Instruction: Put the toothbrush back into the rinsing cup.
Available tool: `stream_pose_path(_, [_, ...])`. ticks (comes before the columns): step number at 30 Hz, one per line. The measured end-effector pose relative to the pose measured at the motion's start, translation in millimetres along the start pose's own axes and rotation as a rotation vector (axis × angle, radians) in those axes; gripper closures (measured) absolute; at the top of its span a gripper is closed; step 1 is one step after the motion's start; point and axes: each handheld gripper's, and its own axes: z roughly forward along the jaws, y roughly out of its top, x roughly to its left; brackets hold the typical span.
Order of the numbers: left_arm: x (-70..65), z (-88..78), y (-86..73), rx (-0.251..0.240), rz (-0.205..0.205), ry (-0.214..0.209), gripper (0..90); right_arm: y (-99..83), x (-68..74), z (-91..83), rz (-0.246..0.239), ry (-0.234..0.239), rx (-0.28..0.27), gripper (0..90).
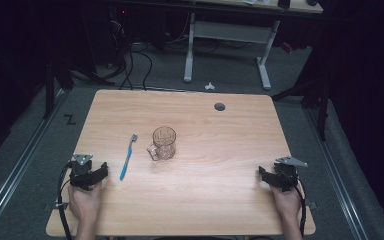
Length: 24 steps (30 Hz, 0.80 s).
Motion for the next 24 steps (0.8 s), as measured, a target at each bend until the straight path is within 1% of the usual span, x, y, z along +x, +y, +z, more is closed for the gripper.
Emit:
stream_pose_path(12, [-0.2,-0.3,-0.3,0.002,0.007,-0.007,35.9,0.0,0.3,-0.1,0.006,0.001,0.001,33.3])
stream_pose_path(24, [-0.5,-0.3,-0.4,0.003,0.009,-0.014,35.0,0.0,-0.1,-0.2,-0.001,0.005,0.001,33.2])
